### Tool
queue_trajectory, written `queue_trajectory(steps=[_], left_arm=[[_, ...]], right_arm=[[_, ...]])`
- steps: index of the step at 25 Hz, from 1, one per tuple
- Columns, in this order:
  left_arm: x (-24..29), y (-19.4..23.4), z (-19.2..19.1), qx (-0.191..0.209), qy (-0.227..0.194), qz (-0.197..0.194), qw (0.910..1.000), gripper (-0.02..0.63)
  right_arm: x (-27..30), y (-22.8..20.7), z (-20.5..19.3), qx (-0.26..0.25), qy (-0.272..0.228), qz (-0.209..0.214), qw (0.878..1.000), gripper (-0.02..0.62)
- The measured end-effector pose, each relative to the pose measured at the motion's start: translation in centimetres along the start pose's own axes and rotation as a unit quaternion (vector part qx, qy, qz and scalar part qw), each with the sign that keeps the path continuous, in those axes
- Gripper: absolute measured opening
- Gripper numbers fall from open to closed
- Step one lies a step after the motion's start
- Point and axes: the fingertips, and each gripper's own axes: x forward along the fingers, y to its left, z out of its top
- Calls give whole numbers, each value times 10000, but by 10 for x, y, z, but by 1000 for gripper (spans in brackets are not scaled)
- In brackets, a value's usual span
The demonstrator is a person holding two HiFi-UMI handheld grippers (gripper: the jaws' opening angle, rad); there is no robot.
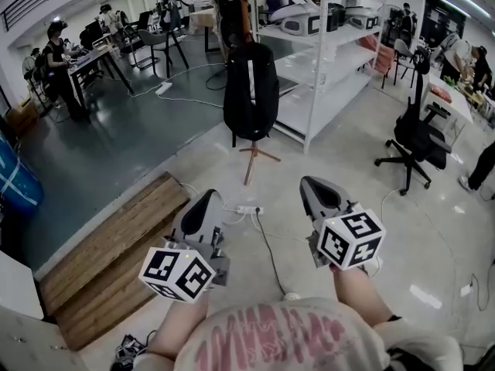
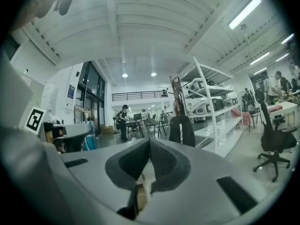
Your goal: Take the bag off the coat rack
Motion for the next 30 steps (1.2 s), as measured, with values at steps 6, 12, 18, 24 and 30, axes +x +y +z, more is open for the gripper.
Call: queue_trajectory(steps=[6,12,18,24,30], left_arm=[[5,11,1,-2,-15,-28,10000,3],[28,20,-8,-110,86,-51,9999,3],[58,40,-15,-197,59,-14,9998,3],[121,58,-17,-167,-37,1,9999,3],[190,81,-22,-229,-35,57,9997,3]], right_arm=[[11,2,-4,36,1,21,10000,6],[29,-15,-4,99,50,7,9999,6],[64,-33,-9,47,110,98,9999,6],[116,-76,-1,30,106,206,9997,6],[173,-122,9,42,194,285,9994,6]])
